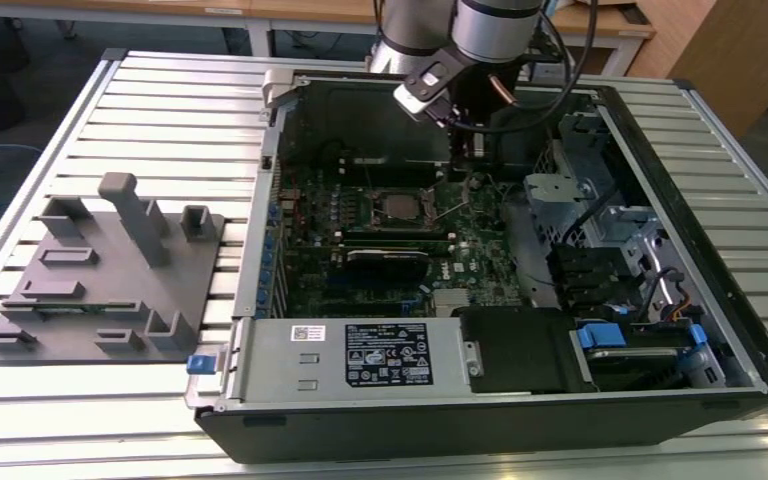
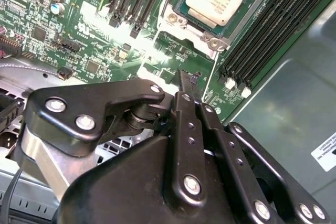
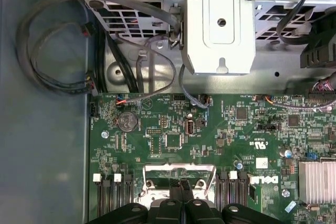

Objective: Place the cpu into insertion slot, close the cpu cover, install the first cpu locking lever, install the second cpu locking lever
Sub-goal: 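Close the cpu cover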

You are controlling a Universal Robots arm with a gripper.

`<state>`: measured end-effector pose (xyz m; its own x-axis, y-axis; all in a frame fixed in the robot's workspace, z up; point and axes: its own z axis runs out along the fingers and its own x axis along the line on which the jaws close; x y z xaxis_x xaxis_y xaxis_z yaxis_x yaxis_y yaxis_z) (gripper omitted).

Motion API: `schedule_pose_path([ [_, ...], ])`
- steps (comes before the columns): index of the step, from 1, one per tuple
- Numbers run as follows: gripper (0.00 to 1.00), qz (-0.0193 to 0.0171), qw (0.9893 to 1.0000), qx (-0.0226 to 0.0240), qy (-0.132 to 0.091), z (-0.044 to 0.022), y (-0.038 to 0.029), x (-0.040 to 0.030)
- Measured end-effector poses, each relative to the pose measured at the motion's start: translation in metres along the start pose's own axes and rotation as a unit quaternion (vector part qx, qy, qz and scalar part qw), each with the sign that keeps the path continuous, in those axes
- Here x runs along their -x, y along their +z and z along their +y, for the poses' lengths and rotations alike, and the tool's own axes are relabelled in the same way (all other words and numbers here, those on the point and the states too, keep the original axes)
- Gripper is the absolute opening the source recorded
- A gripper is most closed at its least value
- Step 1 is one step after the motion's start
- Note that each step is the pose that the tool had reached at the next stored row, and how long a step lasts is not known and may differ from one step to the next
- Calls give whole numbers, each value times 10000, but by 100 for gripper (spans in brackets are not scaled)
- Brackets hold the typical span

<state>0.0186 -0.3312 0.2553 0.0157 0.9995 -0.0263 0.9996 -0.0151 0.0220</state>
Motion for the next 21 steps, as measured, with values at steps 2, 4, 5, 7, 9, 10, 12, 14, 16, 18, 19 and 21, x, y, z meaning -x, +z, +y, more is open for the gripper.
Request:
schedule_pose_path([
  [2, 10, 0, 10000, 0, 0, 8, 0, 0],
  [4, 10, 0, 10000, 0, 0, 17, 0, 0],
  [5, 10, 0, 10000, 0, 0, 21, 1, 0],
  [7, 10, 0, 10000, 0, 0, 31, 1, 0],
  [9, 10, 0, 10000, 0, 0, 40, 1, 0],
  [10, 10, 0, 10000, 0, 0, 44, 2, -1],
  [12, 10, 0, 10000, 0, 0, 53, 2, -1],
  [14, 10, 0, 10000, 0, 0, 63, 2, -1],
  [16, 10, 0, 10000, 0, 0, 72, 3, -1],
  [18, 10, 0, 10000, 0, 0, 80, 3, -1],
  [19, 10, 0, 10000, 0, 0, 84, 3, -1],
  [21, 10, 0, 10000, 0, 0, 93, 4, -1],
])
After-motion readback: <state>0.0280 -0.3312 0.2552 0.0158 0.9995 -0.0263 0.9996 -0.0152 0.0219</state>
